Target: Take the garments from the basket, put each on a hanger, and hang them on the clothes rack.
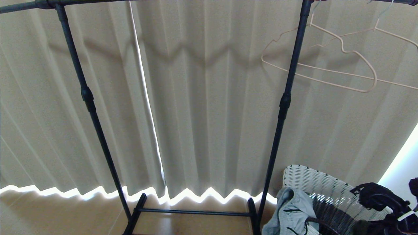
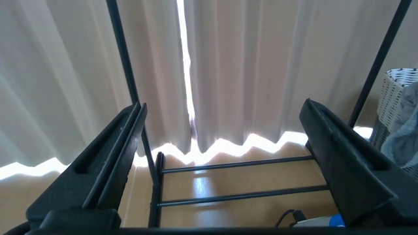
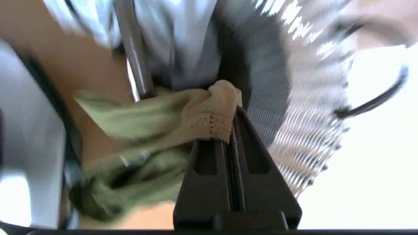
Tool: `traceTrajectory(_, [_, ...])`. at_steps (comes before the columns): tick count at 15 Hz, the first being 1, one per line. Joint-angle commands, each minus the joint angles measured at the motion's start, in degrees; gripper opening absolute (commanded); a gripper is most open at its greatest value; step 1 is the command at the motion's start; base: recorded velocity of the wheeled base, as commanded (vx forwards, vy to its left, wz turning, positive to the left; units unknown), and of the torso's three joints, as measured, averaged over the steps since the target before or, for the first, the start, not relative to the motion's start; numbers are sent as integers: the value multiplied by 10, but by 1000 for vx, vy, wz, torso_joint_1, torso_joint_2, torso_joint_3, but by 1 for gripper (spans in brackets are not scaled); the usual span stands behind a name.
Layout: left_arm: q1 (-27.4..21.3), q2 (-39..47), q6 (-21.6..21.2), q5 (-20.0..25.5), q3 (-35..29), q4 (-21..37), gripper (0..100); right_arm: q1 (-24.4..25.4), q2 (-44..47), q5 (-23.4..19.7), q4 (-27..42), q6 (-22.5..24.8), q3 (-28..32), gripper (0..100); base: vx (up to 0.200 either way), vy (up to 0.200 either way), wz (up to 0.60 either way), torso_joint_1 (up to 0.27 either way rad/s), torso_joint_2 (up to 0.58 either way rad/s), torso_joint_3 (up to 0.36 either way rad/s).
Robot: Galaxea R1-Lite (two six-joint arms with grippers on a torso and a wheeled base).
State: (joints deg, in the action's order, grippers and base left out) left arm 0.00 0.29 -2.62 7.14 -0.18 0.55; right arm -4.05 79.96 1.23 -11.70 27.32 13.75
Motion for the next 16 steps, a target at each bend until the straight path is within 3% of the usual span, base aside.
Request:
traceTrajectory(1, [0, 0, 0, 1, 0, 0, 100, -1, -132, -28, -2, -25, 2, 0, 0, 0, 0, 0, 0, 0])
traceTrajectory(3, [0, 0, -1, 1, 0, 1, 100, 0, -233, -52, -6, -75, 25, 0, 0, 0, 0, 0, 0, 0])
traceTrajectory(6, [0, 1, -5, 1, 0, 1, 100, 0, -290, -53, -4, -80, 46, 0, -67, 0, 0, 2, 1, -1])
traceTrajectory(14, [0, 1, -8, 3, 0, 1, 100, 0, -304, -53, -2, -78, 43, 0, -200, 0, 0, 1, 7, 4])
traceTrajectory(16, [0, 1, -7, 4, 0, 1, 100, 2, -301, -53, 0, -77, 43, 0, 0, 0, 0, 0, 0, 0])
